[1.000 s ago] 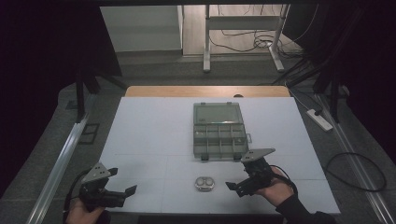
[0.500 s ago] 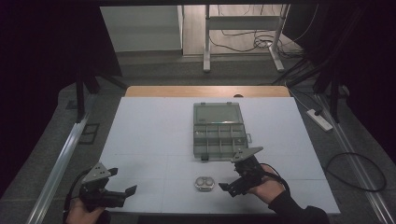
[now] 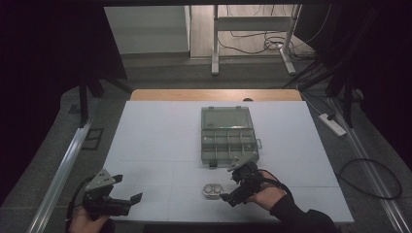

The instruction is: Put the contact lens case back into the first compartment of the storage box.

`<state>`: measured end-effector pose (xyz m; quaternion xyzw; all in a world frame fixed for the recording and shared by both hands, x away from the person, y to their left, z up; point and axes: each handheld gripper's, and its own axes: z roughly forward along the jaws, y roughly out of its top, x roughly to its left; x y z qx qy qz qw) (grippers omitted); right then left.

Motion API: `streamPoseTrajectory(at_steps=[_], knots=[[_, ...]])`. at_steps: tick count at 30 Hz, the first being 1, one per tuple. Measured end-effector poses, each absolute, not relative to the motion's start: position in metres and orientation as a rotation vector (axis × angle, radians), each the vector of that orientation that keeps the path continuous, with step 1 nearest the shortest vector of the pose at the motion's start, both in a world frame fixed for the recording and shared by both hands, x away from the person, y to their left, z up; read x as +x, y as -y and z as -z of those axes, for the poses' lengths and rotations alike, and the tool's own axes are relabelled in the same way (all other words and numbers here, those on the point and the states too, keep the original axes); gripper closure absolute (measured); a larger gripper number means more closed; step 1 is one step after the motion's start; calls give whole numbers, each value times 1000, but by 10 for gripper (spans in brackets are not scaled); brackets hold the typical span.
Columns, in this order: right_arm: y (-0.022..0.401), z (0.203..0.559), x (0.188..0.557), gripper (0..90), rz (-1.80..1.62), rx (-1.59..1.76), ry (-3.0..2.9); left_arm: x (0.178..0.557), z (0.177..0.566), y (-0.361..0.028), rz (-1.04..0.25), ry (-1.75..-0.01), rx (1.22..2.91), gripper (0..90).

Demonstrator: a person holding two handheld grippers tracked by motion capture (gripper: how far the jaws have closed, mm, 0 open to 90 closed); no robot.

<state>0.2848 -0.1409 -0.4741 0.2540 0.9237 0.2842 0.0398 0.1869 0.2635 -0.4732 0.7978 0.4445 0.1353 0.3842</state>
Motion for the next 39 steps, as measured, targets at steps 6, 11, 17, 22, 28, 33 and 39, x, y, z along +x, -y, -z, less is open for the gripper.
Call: streamPoseTrajectory(at_steps=[6,11,17,22,28,33,39], knots=[[129,478,286,0,-832,749,-2858,187,473,-264,-345,-1133,2033,39],[121,481,287,0,-798,741,-2890,187,473,-264,-344,-1132,2033,40],[112,486,290,0,-751,721,-2910,187,473,-264,-343,-1132,2033,40],[106,490,292,0,-722,700,-2920,187,473,-264,-344,-1132,2033,40],[98,496,296,0,-681,686,-2947,187,473,-264,-344,-1132,2035,40],[92,500,296,0,-635,653,-2964,187,473,-264,-343,-1132,2035,40],[86,506,298,0,-593,621,-2967,187,473,-263,-344,-1132,2035,40]])
